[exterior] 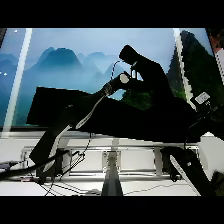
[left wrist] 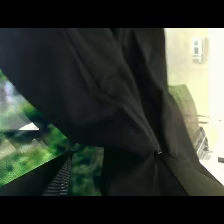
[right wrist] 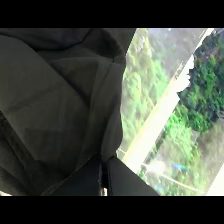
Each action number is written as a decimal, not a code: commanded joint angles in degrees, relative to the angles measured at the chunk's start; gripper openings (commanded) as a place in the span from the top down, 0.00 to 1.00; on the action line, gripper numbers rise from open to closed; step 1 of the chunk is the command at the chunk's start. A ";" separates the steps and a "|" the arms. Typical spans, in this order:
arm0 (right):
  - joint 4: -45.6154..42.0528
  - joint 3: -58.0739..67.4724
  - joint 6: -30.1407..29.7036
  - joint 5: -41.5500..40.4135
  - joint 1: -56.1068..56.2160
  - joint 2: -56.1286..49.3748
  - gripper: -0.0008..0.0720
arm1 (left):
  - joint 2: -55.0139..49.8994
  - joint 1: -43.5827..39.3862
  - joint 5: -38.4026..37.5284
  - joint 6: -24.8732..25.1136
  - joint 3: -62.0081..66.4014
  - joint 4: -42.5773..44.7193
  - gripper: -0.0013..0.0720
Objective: Fold the clothes and pants, and hang the long-sleeved shirts on hangers.
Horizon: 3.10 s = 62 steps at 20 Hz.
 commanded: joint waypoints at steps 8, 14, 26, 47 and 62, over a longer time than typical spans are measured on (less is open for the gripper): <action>0.33 0.00 0.04 0.72 -0.02 0.02 0.96 | -1.20 0.07 9.16 0.70 2.27 -3.30 0.97; -2.27 0.00 0.15 -4.22 -0.09 0.02 0.95 | 8.28 7.91 0.81 12.59 2.27 8.33 0.97; -1.88 -4.15 26.18 -62.36 -12.00 -28.09 0.95 | 40.04 14.38 -26.97 0.46 -4.35 65.35 0.97; 25.94 9.40 0.52 -26.82 -19.10 -50.42 0.15 | 46.49 1.51 9.35 -19.85 -50.25 59.25 0.03; 5.92 9.62 33.53 -25.90 -7.98 -63.19 0.24 | 46.51 1.77 8.31 -19.85 -50.25 59.30 0.03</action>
